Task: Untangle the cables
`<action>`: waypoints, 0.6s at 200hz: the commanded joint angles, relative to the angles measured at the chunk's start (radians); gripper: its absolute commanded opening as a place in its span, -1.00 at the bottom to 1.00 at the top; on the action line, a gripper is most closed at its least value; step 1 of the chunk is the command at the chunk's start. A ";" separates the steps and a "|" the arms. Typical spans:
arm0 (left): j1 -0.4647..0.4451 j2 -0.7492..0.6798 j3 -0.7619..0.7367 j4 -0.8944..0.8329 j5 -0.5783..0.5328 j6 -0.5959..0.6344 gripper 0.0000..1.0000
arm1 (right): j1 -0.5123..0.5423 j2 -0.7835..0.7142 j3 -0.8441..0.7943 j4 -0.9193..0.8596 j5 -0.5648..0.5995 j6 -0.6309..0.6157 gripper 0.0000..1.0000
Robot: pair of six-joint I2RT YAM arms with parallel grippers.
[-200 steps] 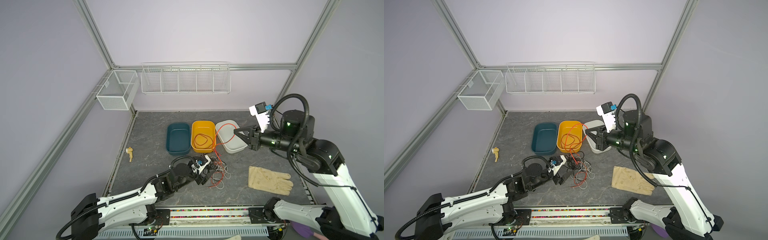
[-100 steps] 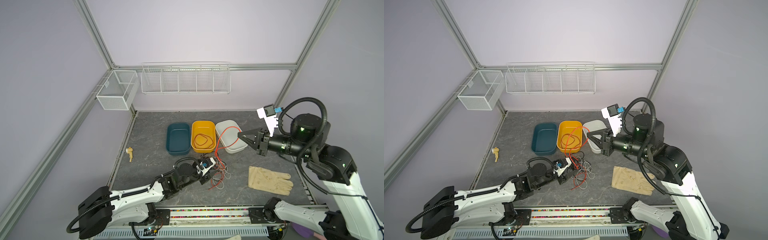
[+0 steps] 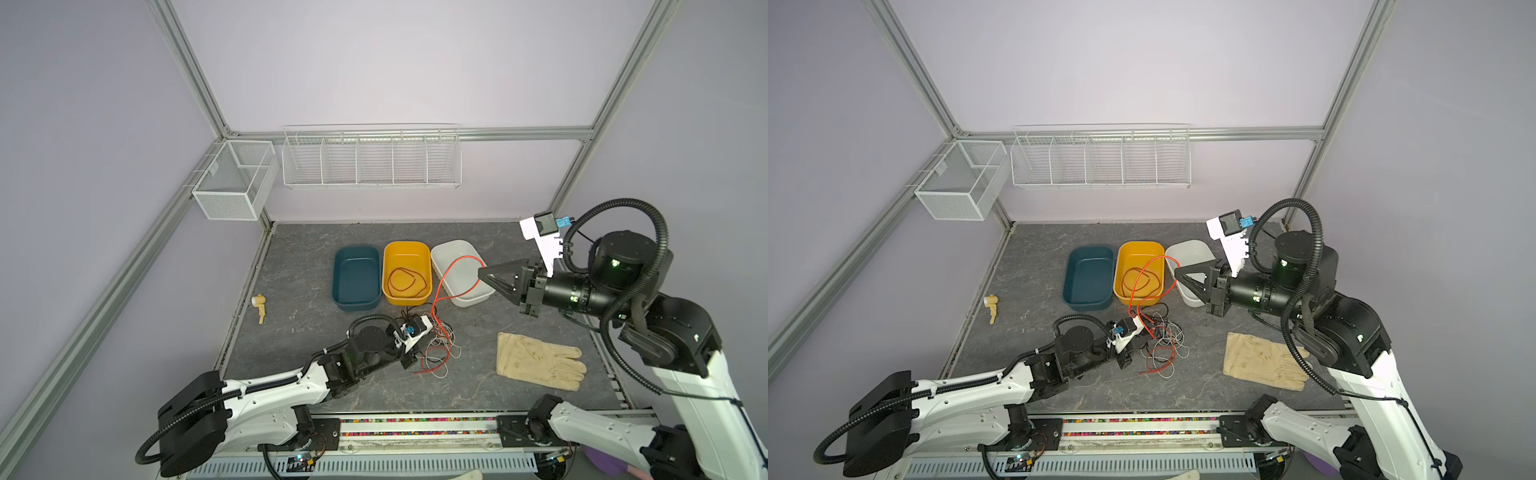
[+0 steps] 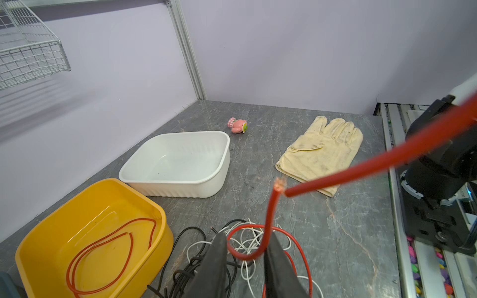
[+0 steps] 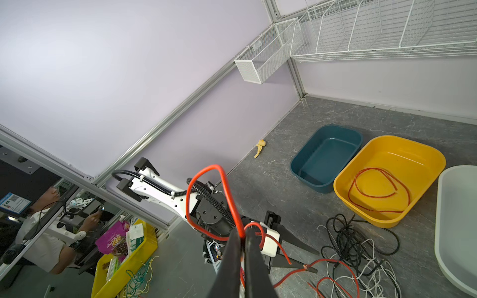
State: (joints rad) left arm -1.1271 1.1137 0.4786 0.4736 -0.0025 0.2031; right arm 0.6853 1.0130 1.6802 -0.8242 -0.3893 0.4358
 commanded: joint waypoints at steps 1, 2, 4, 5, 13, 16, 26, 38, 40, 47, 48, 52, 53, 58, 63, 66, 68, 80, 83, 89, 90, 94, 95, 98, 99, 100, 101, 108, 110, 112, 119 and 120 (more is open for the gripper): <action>-0.005 -0.024 -0.004 0.027 0.003 0.005 -0.57 | 0.006 -0.012 -0.016 0.043 -0.023 0.021 -0.87; -0.006 -0.025 -0.004 0.028 0.003 0.005 -0.57 | 0.005 -0.012 -0.017 0.044 -0.023 0.021 -0.87; -0.006 -0.027 -0.005 0.028 0.003 0.005 -0.57 | 0.005 -0.013 -0.017 0.045 -0.023 0.022 -0.87; -0.005 -0.027 -0.006 0.028 0.003 0.004 -0.57 | 0.006 -0.013 -0.017 0.045 -0.023 0.023 -0.87; -0.005 -0.030 -0.010 0.029 0.002 0.005 -0.59 | 0.005 -0.015 -0.019 0.048 -0.026 0.024 -0.87; -0.006 -0.031 -0.011 0.030 0.001 0.005 -0.60 | 0.005 -0.014 -0.020 0.049 -0.027 0.026 -0.87; -0.005 -0.037 -0.015 0.033 0.002 0.002 -0.63 | 0.005 -0.014 -0.023 0.051 -0.028 0.028 -0.87; -0.005 -0.042 -0.020 0.038 0.003 -0.001 -0.67 | 0.006 -0.016 -0.026 0.053 -0.028 0.029 -0.87; -0.005 -0.043 -0.021 0.039 0.004 -0.001 -0.68 | 0.006 -0.016 -0.027 0.054 -0.028 0.029 -0.87; -0.006 -0.046 -0.021 0.035 0.009 0.000 -0.73 | 0.007 -0.017 -0.029 0.055 -0.026 0.030 -0.87; -0.006 -0.048 -0.022 0.035 0.009 0.000 -0.74 | 0.007 -0.017 -0.030 0.056 -0.026 0.030 -0.87; -0.005 -0.049 -0.023 0.033 0.011 0.001 -0.75 | 0.005 -0.018 -0.032 0.057 -0.024 0.031 -0.87; -0.005 -0.050 -0.023 0.032 0.011 0.000 -0.75 | 0.006 -0.019 -0.032 0.057 -0.024 0.032 -0.87; -0.005 -0.053 -0.023 0.029 0.012 0.000 -0.76 | 0.005 -0.020 -0.034 0.059 -0.025 0.033 -0.88; -0.005 -0.055 -0.024 0.027 0.013 0.001 -0.76 | 0.006 -0.020 -0.036 0.061 -0.024 0.034 -0.87; -0.006 -0.057 -0.024 0.024 0.012 0.001 -0.77 | 0.005 -0.020 -0.036 0.061 -0.023 0.035 -0.87; -0.005 -0.060 -0.024 0.023 0.013 0.000 -0.78 | 0.006 -0.021 -0.036 0.062 -0.023 0.035 -0.87; -0.006 -0.069 -0.025 0.007 0.015 0.003 -0.83 | 0.006 -0.022 -0.036 0.063 -0.020 0.035 -0.87; -0.005 -0.073 -0.024 0.001 0.016 0.004 -0.84 | 0.006 -0.022 -0.036 0.063 -0.019 0.035 -0.87; -0.006 -0.079 -0.026 -0.009 0.014 0.006 -0.87 | 0.005 -0.022 -0.036 0.063 -0.019 0.036 -0.87; -0.005 -0.081 -0.025 -0.011 0.014 0.007 -0.87 | 0.006 -0.022 -0.036 0.063 -0.018 0.036 -0.87; -0.006 -0.085 -0.025 -0.019 0.015 0.009 -0.89 | 0.006 -0.023 -0.036 0.063 -0.016 0.035 -0.87; -0.006 -0.086 -0.025 -0.023 0.014 0.009 -0.89 | 0.006 -0.023 -0.036 0.063 -0.015 0.035 -0.87; -0.005 -0.090 -0.024 -0.031 0.014 0.011 -0.91 | 0.006 -0.024 -0.036 0.063 -0.013 0.035 -0.88; -0.006 -0.092 -0.024 -0.034 0.015 0.011 -0.91 | 0.006 -0.024 -0.036 0.063 -0.011 0.035 -0.87; -0.005 -0.093 -0.024 -0.037 0.014 0.012 -0.92 | 0.006 -0.024 -0.036 0.063 -0.011 0.035 -0.87; -0.005 -0.095 -0.024 -0.039 0.014 0.013 -0.92 | 0.006 -0.024 -0.036 0.063 -0.010 0.035 -0.87; -0.005 -0.104 -0.024 -0.061 0.013 0.018 -0.95 | 0.006 -0.025 -0.036 0.063 -0.007 0.034 -0.87; -0.006 -0.107 -0.024 -0.065 0.012 0.019 -0.97 | 0.006 -0.024 -0.036 0.062 -0.005 0.033 -0.87; -0.006 -0.110 -0.023 -0.072 0.010 0.020 -0.98 | 0.007 -0.026 -0.036 0.063 -0.004 0.032 -0.87; -0.005 -0.118 -0.021 -0.091 0.003 0.022 -1.00 | 0.005 -0.026 -0.036 0.062 0.002 0.031 -0.87; -0.006 -0.119 -0.021 -0.094 0.001 0.023 -1.00 | 0.006 -0.026 -0.036 0.061 0.002 0.031 -0.87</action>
State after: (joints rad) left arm -1.1271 1.0283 0.4664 0.4450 0.0006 0.2043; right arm 0.6853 1.0012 1.6566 -0.7956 -0.3965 0.4603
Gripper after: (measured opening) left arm 0.051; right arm 0.066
